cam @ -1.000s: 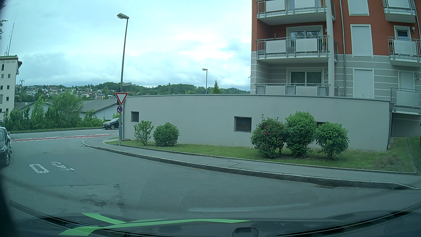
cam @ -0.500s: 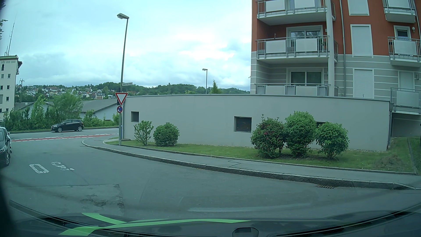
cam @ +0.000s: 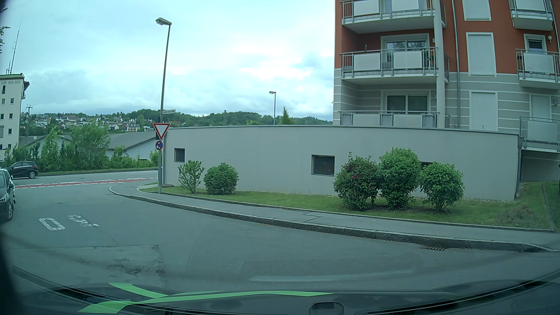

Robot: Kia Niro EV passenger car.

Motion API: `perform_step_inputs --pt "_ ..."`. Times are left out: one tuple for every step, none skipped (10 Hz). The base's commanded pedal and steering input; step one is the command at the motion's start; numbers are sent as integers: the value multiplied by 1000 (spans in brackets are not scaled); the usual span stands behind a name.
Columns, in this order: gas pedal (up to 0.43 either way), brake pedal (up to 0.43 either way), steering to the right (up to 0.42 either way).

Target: Follow the waypoints while adhering to traffic rules and regulations

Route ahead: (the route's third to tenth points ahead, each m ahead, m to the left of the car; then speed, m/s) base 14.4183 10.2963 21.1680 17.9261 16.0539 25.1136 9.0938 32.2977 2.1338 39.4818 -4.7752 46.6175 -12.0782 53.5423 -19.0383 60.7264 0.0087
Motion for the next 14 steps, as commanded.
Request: perform_step_inputs --pt "0 91 -89" --pt "0 0 -90" --pt "0 0 -95" --pt "0 0 -104" --pt "0 0 -107" --pt "0 0 -107" --pt "0 0 -110" --pt "0 0 -117" --pt "0 0 -124" --pt "0 0 -127" --pt "0 0 -131" --pt "0 0 -135" --pt "0 0 -137" --pt "0 0 -139"
